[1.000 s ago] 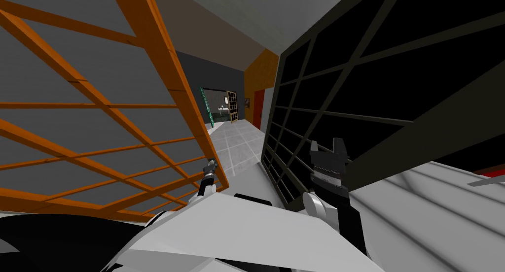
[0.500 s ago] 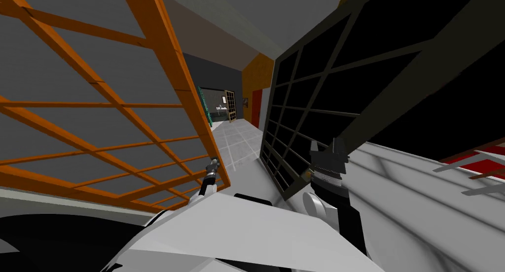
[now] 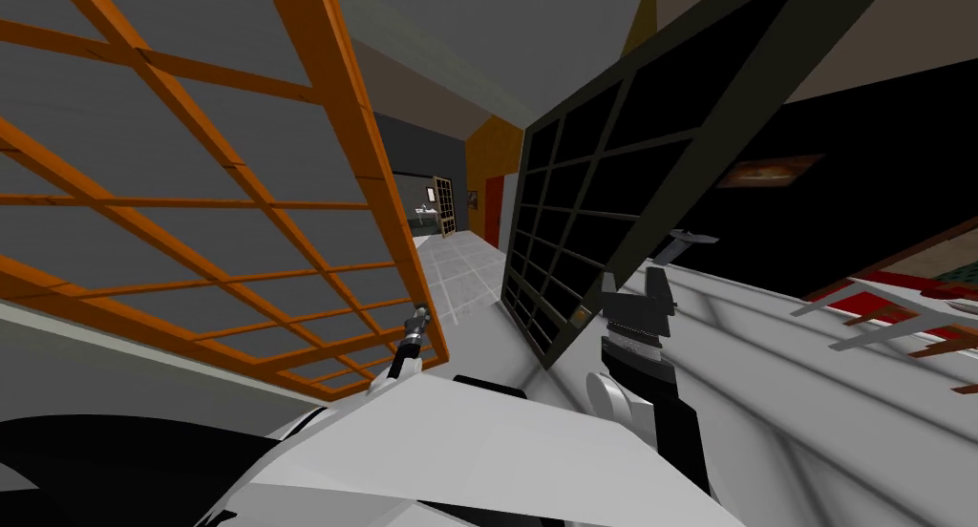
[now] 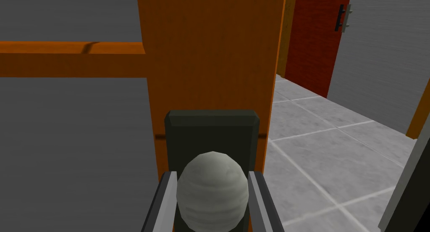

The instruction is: Pull the door open

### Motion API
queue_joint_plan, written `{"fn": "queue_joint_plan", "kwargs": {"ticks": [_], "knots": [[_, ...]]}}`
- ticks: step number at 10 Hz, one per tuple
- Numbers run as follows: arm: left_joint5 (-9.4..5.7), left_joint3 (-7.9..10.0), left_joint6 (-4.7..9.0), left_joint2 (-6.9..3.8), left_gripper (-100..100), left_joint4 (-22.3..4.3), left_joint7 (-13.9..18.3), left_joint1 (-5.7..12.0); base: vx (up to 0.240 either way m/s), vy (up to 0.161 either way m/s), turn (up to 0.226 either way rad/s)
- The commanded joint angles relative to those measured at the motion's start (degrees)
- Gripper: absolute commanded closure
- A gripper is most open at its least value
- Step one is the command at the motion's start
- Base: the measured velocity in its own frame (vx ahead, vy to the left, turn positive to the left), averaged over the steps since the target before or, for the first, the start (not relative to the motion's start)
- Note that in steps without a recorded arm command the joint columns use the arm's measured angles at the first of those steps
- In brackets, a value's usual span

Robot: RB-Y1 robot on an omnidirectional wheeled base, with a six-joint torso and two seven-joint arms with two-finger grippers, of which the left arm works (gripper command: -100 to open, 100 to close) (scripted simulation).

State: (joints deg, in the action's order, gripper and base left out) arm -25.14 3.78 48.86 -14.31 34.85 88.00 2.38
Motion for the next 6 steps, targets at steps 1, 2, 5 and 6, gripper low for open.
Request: {"fn": "queue_joint_plan", "kwargs": {"ticks": [1,2,5,6], "knots": [[0.52,-0.81,0.19,-0.37,100,0.3,0.8,-0.25,-0.125,-0.008,-0.07],[0.81,-1.27,0.3,-0.58,100,0.4,1.2,-0.39,-0.204,-0.01,-0.072],[2.07,-3.24,0.76,-1.48,100,1.0,3.1,-0.99,-0.231,0.011,-0.088],[2.61,-4.09,0.96,-1.87,100,1.3,3.9,-1.25,-0.253,0.007,-0.09]]}}
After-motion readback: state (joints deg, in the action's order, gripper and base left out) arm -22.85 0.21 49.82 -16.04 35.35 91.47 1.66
